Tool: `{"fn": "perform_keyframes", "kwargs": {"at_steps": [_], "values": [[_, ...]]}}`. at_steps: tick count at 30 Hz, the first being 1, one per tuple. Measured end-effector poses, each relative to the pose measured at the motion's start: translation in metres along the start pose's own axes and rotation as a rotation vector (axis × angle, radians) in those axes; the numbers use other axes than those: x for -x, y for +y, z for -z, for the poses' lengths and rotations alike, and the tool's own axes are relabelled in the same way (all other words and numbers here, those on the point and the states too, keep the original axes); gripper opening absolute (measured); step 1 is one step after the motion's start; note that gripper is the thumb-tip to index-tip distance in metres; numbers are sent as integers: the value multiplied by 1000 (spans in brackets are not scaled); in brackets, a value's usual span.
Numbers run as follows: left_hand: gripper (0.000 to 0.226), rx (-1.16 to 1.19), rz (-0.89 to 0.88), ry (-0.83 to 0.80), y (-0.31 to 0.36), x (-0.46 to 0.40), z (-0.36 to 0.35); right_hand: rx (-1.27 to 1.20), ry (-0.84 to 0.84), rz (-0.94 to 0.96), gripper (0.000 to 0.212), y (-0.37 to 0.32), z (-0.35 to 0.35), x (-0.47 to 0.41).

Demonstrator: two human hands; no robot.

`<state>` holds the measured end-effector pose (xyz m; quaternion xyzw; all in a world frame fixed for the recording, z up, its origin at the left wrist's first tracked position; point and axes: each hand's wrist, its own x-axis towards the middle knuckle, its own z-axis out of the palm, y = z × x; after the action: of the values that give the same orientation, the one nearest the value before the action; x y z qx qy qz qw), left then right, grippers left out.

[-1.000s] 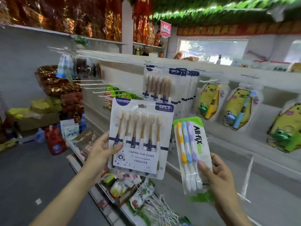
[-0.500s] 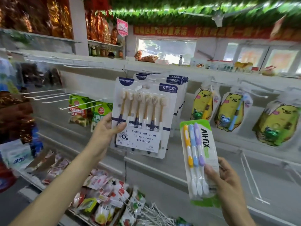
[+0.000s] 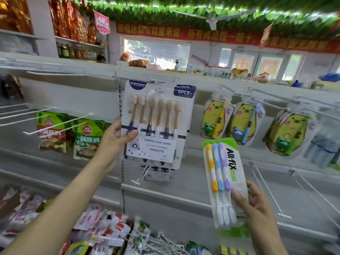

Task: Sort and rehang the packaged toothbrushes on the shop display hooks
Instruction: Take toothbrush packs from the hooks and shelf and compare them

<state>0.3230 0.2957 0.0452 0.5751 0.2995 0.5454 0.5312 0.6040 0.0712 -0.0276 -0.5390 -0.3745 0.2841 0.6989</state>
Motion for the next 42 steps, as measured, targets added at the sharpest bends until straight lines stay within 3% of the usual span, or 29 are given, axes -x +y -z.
{"fn": "perform_keyframes", "kwargs": {"at_steps": [13, 17, 21, 24, 27, 29, 31, 33, 37, 42], "values": [[46, -39, -42, -35, -33, -40, -5, 70, 32, -11, 19, 10, -9, 11], [47, -45, -65, -30, -39, -39, -9, 96, -8, 20, 57, 13, -7, 14], [52, -85, -104, 19, -39, -26, -12, 96, -23, 20, 29, 14, -2, 18], [70, -253, -159, 90, -43, -9, -14, 108, -53, 19, 28, 12, 1, 20], [84, -468, -304, 293, -51, 13, -15, 182, -90, 45, 20, 8, 7, 21], [75, -584, -456, 345, -54, 33, -25, 315, -135, 94, 16, 3, 13, 21], [60, -623, -581, 226, -55, 54, -41, 493, -191, 158, 13, -5, 19, 19], [50, -608, -620, -32, -56, 70, -57, 647, -261, 194, 8, -12, 25, 18], [48, -542, -453, -584, -54, 86, -96, 926, -334, 237, 15, -22, 42, 20], [19, -660, -477, -786, -68, 87, -137, 1246, -289, 308, 18, -32, 70, 32]]}}
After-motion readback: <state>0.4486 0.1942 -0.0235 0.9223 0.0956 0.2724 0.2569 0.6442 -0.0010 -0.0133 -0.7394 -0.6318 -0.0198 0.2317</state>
